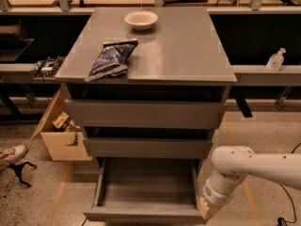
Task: Close bottom drawer
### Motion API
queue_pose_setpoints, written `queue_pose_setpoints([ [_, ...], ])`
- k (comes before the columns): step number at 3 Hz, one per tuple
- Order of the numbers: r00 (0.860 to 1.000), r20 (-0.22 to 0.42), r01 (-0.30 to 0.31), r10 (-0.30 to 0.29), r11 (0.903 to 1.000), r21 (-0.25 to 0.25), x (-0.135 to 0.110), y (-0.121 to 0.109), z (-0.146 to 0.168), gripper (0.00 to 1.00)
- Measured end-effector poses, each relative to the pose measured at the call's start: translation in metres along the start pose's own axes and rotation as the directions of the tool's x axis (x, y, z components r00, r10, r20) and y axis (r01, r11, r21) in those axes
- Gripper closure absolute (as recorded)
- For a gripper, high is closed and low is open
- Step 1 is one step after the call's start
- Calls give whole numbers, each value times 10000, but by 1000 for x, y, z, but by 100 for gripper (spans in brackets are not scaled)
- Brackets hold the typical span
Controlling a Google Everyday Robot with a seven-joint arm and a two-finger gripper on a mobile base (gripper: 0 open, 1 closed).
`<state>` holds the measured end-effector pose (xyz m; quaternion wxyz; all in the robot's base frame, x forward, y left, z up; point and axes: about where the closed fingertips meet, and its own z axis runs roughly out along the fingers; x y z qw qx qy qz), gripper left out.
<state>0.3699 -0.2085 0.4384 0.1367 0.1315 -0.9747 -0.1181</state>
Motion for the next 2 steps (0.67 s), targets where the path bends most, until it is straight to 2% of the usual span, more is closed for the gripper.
queue_pose_setpoints([
  [1,9997,-179,-162,157,9995,-279,-8,-5,28,100],
  [2,9977,-550,-435,407,9977,-516,-39,-12,88,100],
])
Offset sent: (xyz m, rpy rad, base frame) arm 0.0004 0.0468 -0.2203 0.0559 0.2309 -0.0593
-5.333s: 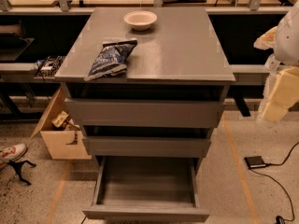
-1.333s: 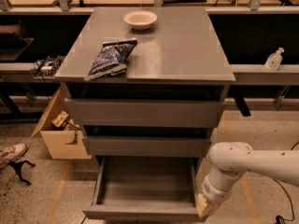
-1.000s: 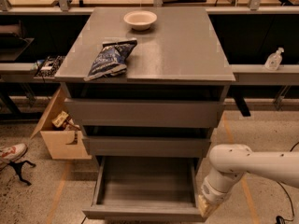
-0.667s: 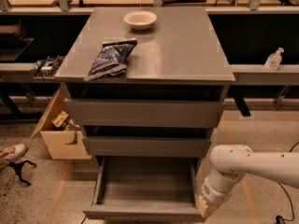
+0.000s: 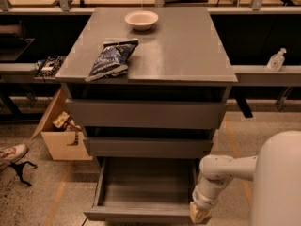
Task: Close bottom drawer
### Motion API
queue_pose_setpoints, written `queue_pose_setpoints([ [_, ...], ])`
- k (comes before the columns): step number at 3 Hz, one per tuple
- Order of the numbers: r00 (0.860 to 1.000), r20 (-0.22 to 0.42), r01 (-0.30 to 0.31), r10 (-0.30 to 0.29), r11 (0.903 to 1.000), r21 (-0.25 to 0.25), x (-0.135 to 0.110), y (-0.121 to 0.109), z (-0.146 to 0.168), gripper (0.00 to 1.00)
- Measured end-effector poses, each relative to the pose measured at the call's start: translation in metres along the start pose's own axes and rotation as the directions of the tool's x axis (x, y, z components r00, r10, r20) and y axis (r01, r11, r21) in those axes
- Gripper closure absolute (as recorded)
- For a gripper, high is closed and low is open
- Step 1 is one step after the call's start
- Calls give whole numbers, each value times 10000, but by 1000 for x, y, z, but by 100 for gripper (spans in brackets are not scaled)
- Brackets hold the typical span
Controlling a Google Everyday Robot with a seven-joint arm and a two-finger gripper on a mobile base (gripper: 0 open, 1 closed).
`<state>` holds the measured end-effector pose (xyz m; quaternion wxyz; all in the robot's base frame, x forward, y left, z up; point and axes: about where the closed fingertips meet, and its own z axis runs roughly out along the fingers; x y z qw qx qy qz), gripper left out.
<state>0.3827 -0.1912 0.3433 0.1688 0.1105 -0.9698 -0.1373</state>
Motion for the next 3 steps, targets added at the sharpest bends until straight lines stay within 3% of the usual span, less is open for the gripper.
queue_pose_setpoints([
  [2,9957,-867,-389,328,9968,-698,-40,-7,129,100],
  [3,9942,-980,-531,438,9940,-952,-52,-8,166,100],
])
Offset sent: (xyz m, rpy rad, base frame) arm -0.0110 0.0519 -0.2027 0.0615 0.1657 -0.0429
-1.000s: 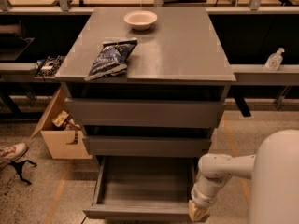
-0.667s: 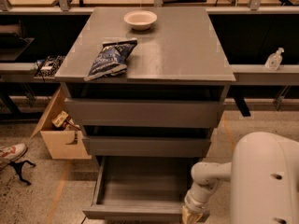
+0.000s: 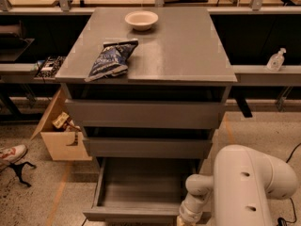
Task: Close bottom drawer
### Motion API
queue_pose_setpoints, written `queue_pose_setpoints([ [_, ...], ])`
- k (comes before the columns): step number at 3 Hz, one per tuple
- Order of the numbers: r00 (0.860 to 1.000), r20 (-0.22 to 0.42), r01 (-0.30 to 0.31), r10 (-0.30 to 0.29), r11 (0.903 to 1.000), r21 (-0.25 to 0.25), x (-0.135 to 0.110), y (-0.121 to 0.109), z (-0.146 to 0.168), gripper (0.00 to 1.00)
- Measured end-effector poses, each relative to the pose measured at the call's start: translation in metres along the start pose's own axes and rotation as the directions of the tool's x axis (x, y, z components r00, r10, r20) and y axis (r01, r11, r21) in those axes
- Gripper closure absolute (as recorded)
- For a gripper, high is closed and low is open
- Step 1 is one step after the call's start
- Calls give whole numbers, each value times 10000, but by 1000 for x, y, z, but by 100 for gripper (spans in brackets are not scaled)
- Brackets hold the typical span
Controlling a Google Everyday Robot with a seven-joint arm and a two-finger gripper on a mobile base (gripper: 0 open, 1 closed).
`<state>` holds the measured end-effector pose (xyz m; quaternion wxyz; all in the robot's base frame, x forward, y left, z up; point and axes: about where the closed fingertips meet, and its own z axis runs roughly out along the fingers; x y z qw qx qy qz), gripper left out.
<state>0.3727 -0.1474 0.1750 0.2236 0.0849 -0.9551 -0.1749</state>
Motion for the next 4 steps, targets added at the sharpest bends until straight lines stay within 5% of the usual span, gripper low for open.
queue_pose_setpoints([
  [2,9928,1128,495,-399,9952,-839,-33,14,17,100],
  [4,9486,2997,1553,-1017,9747,-1607,-60,37,-1,100],
])
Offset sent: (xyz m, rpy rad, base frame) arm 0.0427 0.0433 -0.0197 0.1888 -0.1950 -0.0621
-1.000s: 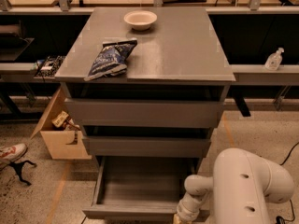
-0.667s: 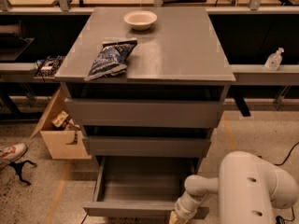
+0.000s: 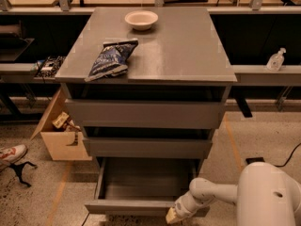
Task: Close bottom drawer
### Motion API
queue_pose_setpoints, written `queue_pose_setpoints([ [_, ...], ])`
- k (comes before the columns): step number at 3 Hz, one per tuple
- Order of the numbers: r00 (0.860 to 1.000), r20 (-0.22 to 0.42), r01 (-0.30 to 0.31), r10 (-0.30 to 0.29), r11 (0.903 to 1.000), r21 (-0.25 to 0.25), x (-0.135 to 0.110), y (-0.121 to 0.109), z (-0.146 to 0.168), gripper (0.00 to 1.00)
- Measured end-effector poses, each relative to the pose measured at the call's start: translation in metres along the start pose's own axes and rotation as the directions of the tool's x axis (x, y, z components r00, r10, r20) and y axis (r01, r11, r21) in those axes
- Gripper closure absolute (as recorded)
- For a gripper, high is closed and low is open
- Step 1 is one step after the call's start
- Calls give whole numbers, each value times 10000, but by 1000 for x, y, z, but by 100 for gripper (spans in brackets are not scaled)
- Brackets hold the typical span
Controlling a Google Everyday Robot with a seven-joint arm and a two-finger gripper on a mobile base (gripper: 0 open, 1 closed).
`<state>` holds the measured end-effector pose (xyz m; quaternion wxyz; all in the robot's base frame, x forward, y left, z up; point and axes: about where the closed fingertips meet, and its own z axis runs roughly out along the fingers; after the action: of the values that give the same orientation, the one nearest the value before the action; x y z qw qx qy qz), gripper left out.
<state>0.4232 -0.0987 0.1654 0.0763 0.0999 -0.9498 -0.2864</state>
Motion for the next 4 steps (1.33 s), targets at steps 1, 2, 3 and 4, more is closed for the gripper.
queue_pose_setpoints([
  [1,9921,1129,588,-541,9975,-386,-24,15,-4,100],
  [2,9921,1129,587,-540,9975,-387,-24,15,-4,100],
  [3,9881,1494,414,-357,9985,-354,-23,14,-3,100],
  [4,9657,2554,511,-476,9987,-73,-31,15,-7,100],
])
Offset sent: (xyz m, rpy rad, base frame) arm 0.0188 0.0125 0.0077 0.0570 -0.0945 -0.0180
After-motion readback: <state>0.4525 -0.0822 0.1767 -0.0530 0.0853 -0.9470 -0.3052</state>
